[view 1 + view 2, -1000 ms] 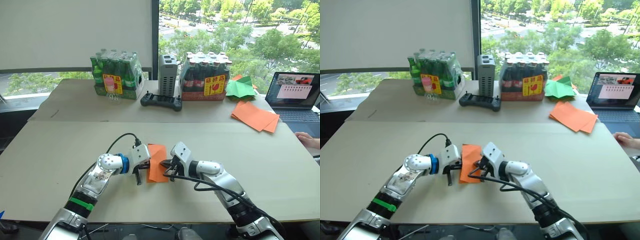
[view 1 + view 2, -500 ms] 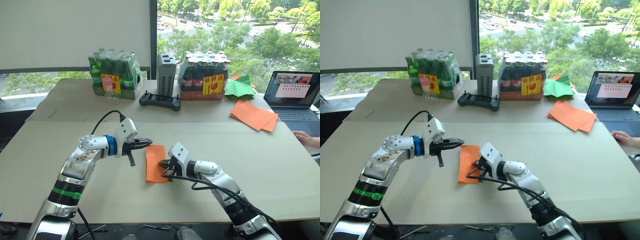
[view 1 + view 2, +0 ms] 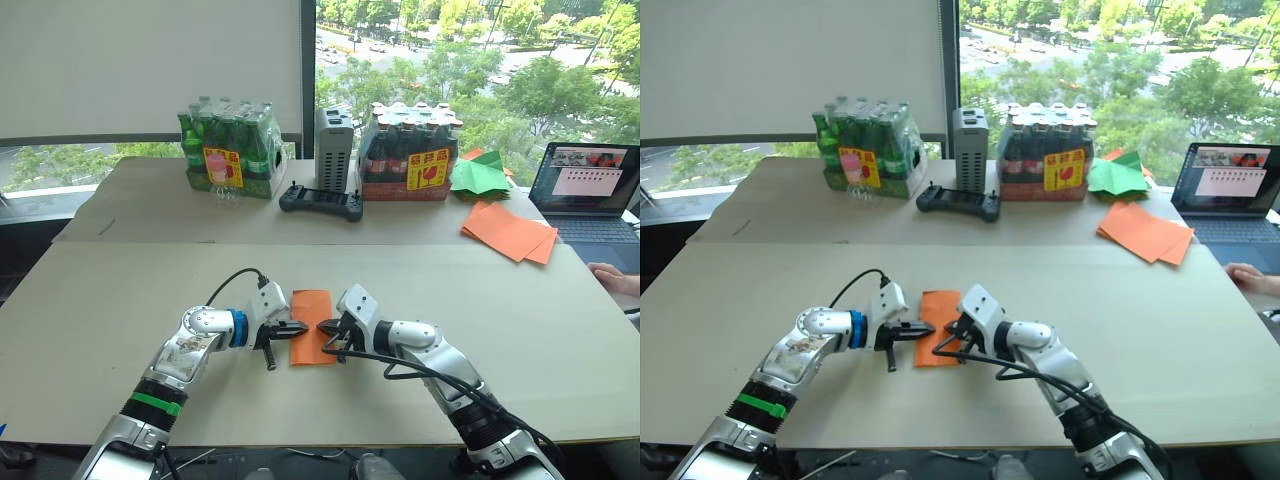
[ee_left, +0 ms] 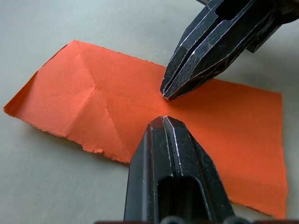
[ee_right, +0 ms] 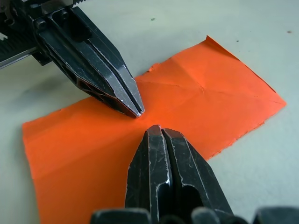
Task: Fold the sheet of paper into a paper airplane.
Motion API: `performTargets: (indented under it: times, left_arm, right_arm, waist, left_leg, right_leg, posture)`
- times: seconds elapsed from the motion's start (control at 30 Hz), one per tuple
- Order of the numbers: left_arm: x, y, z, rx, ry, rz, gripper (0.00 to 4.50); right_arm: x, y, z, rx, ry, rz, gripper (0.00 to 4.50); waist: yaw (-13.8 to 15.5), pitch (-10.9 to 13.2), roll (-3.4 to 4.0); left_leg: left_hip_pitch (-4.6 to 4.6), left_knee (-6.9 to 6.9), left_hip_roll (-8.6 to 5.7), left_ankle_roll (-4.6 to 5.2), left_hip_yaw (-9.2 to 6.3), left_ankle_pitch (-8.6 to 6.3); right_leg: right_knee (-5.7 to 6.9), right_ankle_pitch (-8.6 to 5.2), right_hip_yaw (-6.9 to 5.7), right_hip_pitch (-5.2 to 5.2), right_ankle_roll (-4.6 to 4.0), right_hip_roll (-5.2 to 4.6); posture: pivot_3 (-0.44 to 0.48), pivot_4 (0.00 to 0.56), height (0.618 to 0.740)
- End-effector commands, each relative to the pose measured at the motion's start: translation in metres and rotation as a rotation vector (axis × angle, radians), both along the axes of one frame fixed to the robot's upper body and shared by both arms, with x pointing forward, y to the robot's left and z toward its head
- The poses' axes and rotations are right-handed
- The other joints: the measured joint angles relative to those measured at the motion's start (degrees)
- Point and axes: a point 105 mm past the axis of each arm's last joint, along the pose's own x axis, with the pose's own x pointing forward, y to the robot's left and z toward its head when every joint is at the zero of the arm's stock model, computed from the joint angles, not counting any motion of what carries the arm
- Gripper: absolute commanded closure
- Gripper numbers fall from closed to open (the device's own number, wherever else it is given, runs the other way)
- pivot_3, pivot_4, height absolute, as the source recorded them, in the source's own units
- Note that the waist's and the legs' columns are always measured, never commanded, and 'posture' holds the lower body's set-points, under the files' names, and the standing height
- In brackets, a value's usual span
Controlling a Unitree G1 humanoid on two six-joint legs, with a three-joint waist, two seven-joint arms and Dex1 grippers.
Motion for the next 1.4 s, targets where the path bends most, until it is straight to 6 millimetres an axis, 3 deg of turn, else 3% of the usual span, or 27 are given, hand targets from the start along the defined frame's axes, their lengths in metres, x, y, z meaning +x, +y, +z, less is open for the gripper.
performTargets:
  times: [0.03,0.13,0.4,0.57,0.87,1.13,1.4]
  left_arm:
    - [-0.001,0.002,-0.011,0.076,-0.013,-0.029,4.50]
    - [-0.003,0.000,-0.011,0.072,-0.010,-0.042,4.50]
    - [-0.006,-0.003,-0.011,0.066,-0.006,-0.061,4.50]
    - [-0.007,-0.004,-0.012,0.069,-0.009,-0.067,4.50]
    - [-0.010,-0.005,-0.012,0.070,-0.011,-0.068,4.50]
    - [-0.011,-0.004,-0.012,0.078,-0.016,-0.070,4.50]
    - [-0.011,-0.004,-0.012,0.080,-0.019,-0.068,4.50]
  right_arm:
    - [0.003,-0.002,0.021,0.063,-0.047,0.015,4.45]
    - [0.002,-0.001,0.027,0.074,-0.058,0.055,4.45]
    - [0.008,-0.010,-0.008,-0.052,0.001,0.077,4.45]
    - [0.015,-0.011,-0.015,-0.045,0.015,0.070,4.45]
    - [0.045,-0.013,-0.001,-0.019,-0.030,0.015,4.45]
    - [0.063,0.000,0.008,-0.001,-0.055,0.005,4.45]
    - [0.075,-0.004,0.010,0.004,-0.072,-0.031,4.45]
  waist:
    - [0.0,0.0,0.00]
    - [0.0,0.0,0.00]
    - [-0.1,0.0,0.00]
    - [-0.3,0.0,0.01]
    - [-0.3,0.0,0.01]
    - [-0.4,0.0,0.02]
    - [-0.5,0.0,0.04]
  left_leg:
    - [0.00,0.00,0.00,0.00,0.00,0.00]
    - [-0.02,0.00,0.00,0.00,0.00,0.00]
    - [-0.01,-0.01,0.00,0.00,0.01,0.00]
    - [0.15,-0.01,0.02,0.00,0.02,0.00]
    - [0.17,-0.01,0.01,0.00,0.03,0.00]
    - [0.16,-0.03,0.02,0.00,0.02,0.00]
    - [0.13,-0.05,0.02,0.00,0.01,0.00]
  right_leg:
    - [0.00,0.00,0.00,0.00,0.00,0.00]
    - [-0.01,0.00,0.00,0.00,0.00,0.00]
    - [-0.01,0.00,0.00,-0.01,0.00,0.00]
    - [0.03,0.00,0.01,0.10,0.00,0.01]
    - [0.05,0.01,0.02,0.10,-0.02,0.00]
    - [0.05,0.03,0.02,0.09,-0.05,0.01]
    - [0.03,0.03,0.02,0.07,-0.05,-0.01]
  posture:
    - [0.000,0.150,0.733]
    - [0.000,0.150,0.733]
    - [0.000,0.150,0.733]
    - [0.000,0.150,0.733]
    - [0.000,0.150,0.733]
    - [0.000,0.150,0.733]
    - [0.000,0.150,0.733]
